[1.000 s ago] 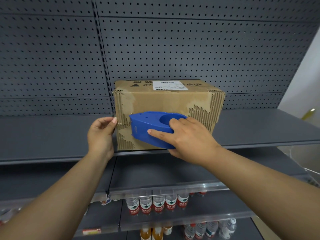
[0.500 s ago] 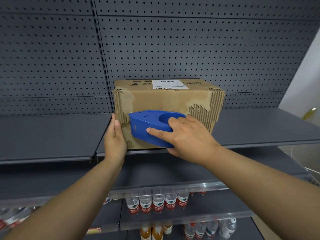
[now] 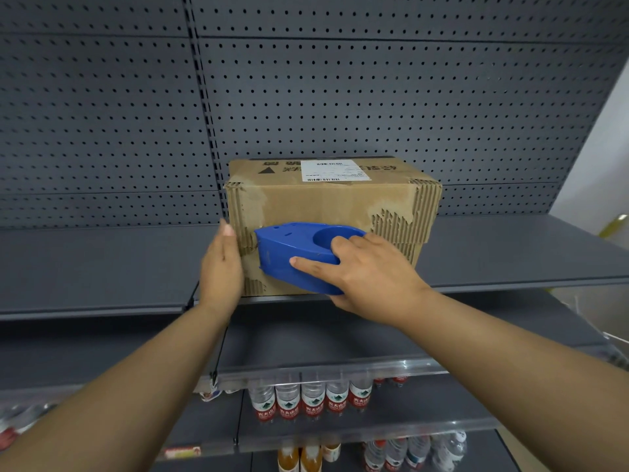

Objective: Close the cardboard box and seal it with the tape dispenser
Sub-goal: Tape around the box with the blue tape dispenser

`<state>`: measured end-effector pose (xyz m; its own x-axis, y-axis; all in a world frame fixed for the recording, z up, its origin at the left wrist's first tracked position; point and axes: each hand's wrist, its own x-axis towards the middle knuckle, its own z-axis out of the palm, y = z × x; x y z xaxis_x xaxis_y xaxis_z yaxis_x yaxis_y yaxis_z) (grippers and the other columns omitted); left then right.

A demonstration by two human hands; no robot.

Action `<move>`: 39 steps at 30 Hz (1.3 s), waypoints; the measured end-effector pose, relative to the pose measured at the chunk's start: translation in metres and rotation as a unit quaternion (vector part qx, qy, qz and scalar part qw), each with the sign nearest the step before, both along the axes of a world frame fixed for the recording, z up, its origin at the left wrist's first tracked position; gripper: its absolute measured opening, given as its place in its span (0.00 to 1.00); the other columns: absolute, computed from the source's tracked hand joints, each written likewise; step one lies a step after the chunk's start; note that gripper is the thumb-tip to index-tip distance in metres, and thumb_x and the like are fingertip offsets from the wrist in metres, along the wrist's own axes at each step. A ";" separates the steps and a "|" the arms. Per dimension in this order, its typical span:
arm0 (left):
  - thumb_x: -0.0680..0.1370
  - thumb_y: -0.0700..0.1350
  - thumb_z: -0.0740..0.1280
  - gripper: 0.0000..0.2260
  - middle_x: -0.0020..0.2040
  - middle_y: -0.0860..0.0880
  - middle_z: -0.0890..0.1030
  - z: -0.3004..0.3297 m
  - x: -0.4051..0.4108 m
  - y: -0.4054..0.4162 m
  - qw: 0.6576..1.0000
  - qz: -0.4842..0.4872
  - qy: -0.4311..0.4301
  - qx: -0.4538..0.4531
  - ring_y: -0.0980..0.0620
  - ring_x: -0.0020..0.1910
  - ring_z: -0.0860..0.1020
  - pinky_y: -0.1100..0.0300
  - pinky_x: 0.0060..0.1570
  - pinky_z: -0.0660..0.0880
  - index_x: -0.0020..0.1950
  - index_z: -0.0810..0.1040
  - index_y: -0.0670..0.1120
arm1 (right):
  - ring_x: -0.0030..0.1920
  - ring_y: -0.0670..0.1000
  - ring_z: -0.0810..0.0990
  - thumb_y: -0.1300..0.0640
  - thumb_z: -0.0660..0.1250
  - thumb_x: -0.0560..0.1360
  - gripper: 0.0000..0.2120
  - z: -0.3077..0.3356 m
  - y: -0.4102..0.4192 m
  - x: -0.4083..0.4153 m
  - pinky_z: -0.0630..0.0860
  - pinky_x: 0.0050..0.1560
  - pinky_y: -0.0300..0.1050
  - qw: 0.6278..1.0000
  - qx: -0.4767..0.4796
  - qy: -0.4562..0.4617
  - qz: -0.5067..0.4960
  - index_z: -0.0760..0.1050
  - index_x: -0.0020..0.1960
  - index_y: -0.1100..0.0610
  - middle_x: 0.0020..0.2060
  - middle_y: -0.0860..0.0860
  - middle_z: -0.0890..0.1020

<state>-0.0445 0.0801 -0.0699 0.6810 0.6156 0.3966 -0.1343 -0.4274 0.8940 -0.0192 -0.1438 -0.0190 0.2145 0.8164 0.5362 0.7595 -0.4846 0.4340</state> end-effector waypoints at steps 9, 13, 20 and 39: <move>0.80 0.56 0.55 0.25 0.69 0.49 0.71 0.009 0.022 -0.011 0.999 0.022 -0.041 0.028 0.47 0.63 0.73 0.58 0.55 0.68 0.75 0.51 0.58 | 0.27 0.54 0.75 0.49 0.80 0.54 0.36 0.004 0.000 0.001 0.75 0.34 0.45 1.000 -0.010 -0.007 0.011 0.77 0.61 0.48 0.33 0.56 0.77; 0.80 0.55 0.56 0.22 0.58 0.45 0.79 0.006 0.028 -0.015 0.997 0.065 -0.044 0.027 0.44 0.54 0.77 0.54 0.50 0.72 0.74 0.60 0.54 | 0.27 0.53 0.76 0.47 0.80 0.54 0.36 0.007 -0.003 0.008 0.75 0.32 0.44 0.999 -0.024 -0.012 0.020 0.77 0.62 0.47 0.33 0.55 0.77; 0.80 0.56 0.56 0.22 0.57 0.45 0.79 0.003 0.032 -0.013 0.996 0.069 -0.045 0.025 0.44 0.53 0.77 0.54 0.49 0.72 0.73 0.61 0.54 | 0.27 0.53 0.75 0.48 0.80 0.55 0.38 0.012 -0.011 0.019 0.75 0.31 0.44 0.997 -0.044 -0.006 0.058 0.76 0.63 0.48 0.32 0.55 0.76; 0.80 0.57 0.55 0.22 0.58 0.44 0.78 0.005 0.030 -0.014 0.995 0.085 -0.037 0.046 0.43 0.55 0.76 0.55 0.51 0.70 0.73 0.61 0.54 | 0.27 0.56 0.75 0.47 0.79 0.55 0.42 0.018 -0.099 0.050 0.73 0.28 0.44 0.999 -0.037 0.013 0.037 0.64 0.65 0.45 0.33 0.55 0.75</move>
